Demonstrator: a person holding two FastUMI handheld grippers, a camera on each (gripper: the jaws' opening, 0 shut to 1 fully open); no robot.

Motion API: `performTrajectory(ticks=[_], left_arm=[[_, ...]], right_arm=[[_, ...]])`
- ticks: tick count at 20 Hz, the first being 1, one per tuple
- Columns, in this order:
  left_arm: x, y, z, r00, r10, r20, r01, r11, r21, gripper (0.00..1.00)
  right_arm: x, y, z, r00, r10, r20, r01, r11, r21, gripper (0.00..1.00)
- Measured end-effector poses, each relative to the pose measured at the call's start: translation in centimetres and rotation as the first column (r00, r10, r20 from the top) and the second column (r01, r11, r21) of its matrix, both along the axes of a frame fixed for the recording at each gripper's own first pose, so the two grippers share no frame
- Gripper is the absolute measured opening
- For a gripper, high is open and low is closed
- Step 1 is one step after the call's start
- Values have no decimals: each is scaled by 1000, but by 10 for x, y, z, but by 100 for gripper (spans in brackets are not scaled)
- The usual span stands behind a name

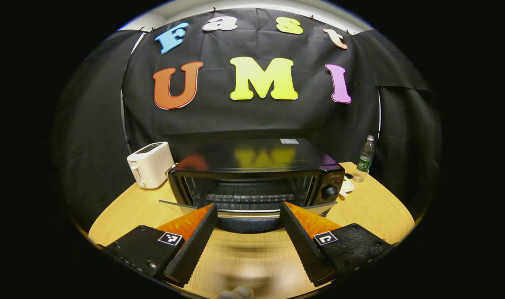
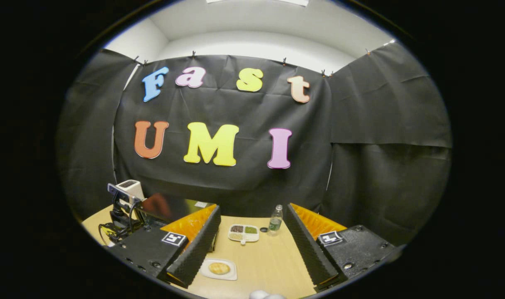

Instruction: Open the electric oven with the left hand, put the food in, and close the electric oven.

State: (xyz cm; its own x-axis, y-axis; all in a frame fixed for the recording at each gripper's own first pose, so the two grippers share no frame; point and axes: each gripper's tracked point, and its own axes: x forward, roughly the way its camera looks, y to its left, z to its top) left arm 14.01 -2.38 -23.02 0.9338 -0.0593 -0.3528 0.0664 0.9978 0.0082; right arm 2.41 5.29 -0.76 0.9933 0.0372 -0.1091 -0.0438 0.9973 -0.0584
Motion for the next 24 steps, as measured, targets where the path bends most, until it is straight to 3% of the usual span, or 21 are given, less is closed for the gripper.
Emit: performTrajectory(ticks=[10, 12, 13, 14, 16, 17, 18, 19, 20, 24], left_arm=[[-43, 4, -41, 989, 10, -145, -13, 1000, -16, 100], [-50, 3, -52, 985, 11, -170, -17, 999, -32, 99], [-53, 3, -56, 983, 9, -186, -16, 999, -35, 92], [-56, 2, -60, 981, 6, -194, -12, 999, -30, 99], [-63, 4, -73, 972, 9, -234, -18, 999, -36, 99], [-65, 5, -80, 967, 14, -255, -28, 998, -51, 90], [-69, 5, -88, 958, 17, -285, -36, 997, -64, 99], [-69, 4, -94, 952, 19, -306, -43, 997, -71, 90], [-71, 4, -102, 942, 16, -336, -45, 996, -80, 100], [-77, 3, -116, 927, 16, -374, -55, 994, -92, 97]], right_arm=[[-9, 4, -22, 999, 32, -34, -31, 999, 15, 100], [-9, 4, -25, 999, 35, -36, -35, 999, 13, 100], [-9, 4, -25, 999, 35, -40, -35, 999, 13, 100], [-10, 3, -27, 998, 37, -41, -36, 999, 13, 100], [-10, 2, -30, 998, 38, -45, -38, 999, 13, 100], [-10, 3, -31, 998, 40, -50, -39, 999, 12, 100], [-11, 2, -33, 998, 42, -51, -41, 999, 12, 100], [-10, 2, -32, 998, 41, -51, -40, 999, 11, 100], [-10, 3, -33, 998, 43, -53, -42, 999, 12, 100], [-11, 0, -33, 998, 43, -50, -43, 999, 5, 100]])
